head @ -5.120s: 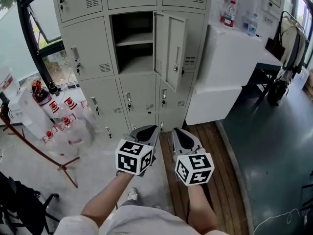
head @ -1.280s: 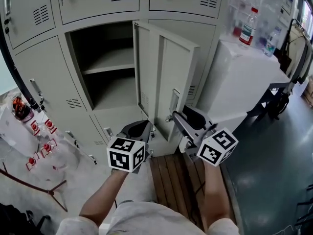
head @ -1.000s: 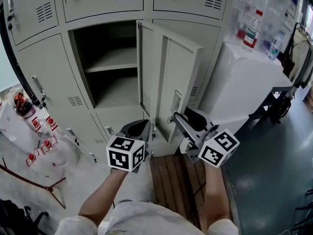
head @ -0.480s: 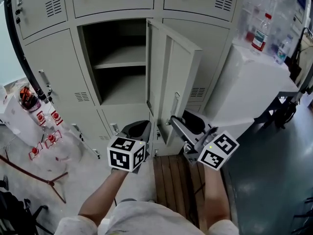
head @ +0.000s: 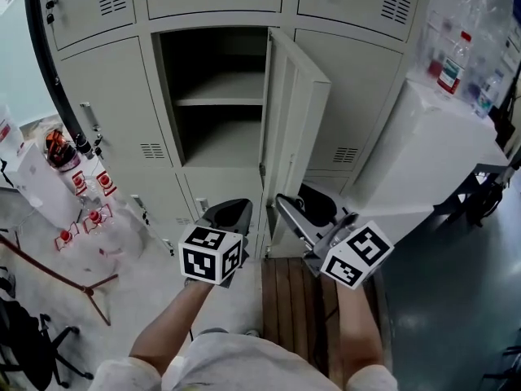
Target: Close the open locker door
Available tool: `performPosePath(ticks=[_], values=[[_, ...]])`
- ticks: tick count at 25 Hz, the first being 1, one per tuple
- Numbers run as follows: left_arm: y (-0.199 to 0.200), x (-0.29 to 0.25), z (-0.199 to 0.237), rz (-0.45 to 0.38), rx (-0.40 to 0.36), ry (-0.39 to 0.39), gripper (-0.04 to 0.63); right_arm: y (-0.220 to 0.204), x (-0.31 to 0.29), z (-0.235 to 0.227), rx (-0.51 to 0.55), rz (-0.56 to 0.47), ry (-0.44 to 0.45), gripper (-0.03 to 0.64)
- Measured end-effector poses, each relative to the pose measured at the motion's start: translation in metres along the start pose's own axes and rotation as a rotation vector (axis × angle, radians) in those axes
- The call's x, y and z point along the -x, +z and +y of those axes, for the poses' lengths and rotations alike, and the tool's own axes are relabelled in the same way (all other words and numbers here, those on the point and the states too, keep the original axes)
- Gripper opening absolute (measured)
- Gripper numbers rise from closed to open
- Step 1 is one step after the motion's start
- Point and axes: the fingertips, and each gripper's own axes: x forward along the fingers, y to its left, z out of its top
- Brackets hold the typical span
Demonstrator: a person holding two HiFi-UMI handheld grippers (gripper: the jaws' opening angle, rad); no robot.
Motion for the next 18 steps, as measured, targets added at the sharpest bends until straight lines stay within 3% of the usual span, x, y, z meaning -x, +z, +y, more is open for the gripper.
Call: performPosePath(ticks=[11,18], values=[[-0.006,0.026,0.029,0.013,0.012,0.081,0.006,-0.003,-0.03,0.022,0.022,0.008,0.011,0.147],[-0.003,0.034,0.043,0.003,0.017,0.089,0.006,-0.005,-0.051,0.035,0.03,0.024,0.009,0.151]])
